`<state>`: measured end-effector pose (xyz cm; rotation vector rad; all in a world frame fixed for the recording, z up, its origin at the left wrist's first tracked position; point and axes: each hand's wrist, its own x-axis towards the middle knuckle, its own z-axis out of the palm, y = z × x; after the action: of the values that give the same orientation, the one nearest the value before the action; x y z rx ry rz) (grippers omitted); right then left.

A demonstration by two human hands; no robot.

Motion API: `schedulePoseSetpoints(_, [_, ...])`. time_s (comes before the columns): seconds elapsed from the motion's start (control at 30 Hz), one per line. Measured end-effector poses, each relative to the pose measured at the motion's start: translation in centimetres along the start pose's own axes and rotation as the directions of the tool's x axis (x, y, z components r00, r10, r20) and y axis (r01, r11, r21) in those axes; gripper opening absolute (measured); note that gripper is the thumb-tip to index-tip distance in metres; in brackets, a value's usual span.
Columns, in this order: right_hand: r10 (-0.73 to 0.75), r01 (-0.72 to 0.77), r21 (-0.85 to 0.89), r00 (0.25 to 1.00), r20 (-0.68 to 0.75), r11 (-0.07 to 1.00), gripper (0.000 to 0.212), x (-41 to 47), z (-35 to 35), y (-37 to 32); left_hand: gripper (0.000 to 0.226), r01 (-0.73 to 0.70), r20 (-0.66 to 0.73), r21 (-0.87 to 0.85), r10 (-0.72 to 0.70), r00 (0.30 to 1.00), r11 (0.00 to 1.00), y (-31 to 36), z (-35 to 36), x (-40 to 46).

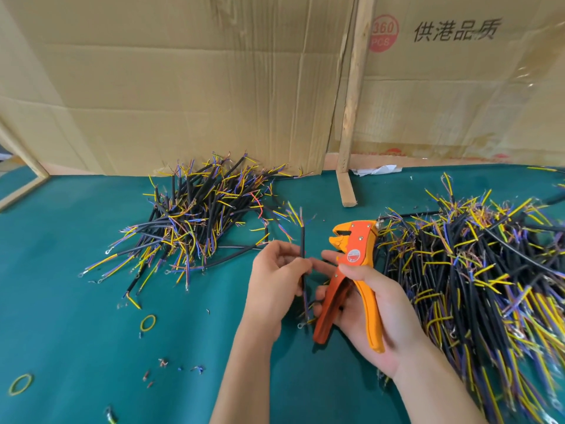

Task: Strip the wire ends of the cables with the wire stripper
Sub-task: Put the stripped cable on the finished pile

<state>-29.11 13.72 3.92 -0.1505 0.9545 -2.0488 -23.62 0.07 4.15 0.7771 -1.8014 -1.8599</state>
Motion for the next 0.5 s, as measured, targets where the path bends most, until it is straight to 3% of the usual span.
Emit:
schedulePoseSetpoints(0.37, [-0.105,0.1,0.081,0.993,0.055,0.992,0.067,-0.18,-0.79,-0.46,0.024,-0.118,0.188,0.287,0.065,0.98,0.951,-0.5,0.12,-0.02])
schedulePoseSetpoints(0.5, [-0.118,0.114,0.054,0.99,0.073,0.992,0.064,-0.08,-0.73,-0.2,0.014,-0.187,0.199,0.257,0.137,0.97,0.948,-0.59,-0.03,-0.05])
